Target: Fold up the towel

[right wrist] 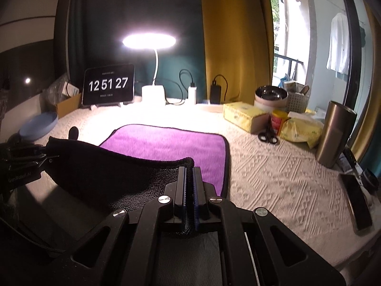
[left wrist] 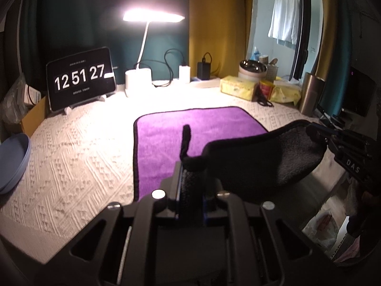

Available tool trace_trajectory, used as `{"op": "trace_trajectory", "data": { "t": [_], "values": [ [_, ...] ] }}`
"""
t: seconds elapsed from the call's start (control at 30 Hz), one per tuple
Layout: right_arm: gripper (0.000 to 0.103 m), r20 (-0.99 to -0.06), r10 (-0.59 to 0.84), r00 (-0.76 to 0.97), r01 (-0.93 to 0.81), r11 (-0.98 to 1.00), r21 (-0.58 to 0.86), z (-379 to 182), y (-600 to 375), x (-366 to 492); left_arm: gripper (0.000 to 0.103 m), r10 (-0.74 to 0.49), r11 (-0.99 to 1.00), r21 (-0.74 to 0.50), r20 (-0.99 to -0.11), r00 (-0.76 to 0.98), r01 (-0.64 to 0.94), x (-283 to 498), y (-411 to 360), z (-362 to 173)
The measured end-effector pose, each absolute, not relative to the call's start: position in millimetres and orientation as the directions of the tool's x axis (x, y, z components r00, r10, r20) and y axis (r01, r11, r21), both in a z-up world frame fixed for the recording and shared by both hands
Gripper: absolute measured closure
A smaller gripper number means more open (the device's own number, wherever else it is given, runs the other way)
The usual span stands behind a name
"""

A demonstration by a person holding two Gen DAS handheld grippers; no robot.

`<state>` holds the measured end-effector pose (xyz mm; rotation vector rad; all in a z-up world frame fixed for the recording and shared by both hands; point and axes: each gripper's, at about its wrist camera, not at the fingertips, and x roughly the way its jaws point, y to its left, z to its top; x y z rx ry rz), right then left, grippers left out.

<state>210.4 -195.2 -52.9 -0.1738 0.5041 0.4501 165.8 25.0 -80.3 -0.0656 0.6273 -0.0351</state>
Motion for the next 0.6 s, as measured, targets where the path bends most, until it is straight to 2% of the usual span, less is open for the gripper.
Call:
{"op": "trace_trajectory", "data": {
  "t": [0.6],
  "values": [
    [0.098,-0.418,0.382,0.824,-0.442,0.895,-0.053,-24,-197,250,0.09,-0.053,0.997,-0.073,-0.525,0.849,0.017,212,32,-51]
  ]
}}
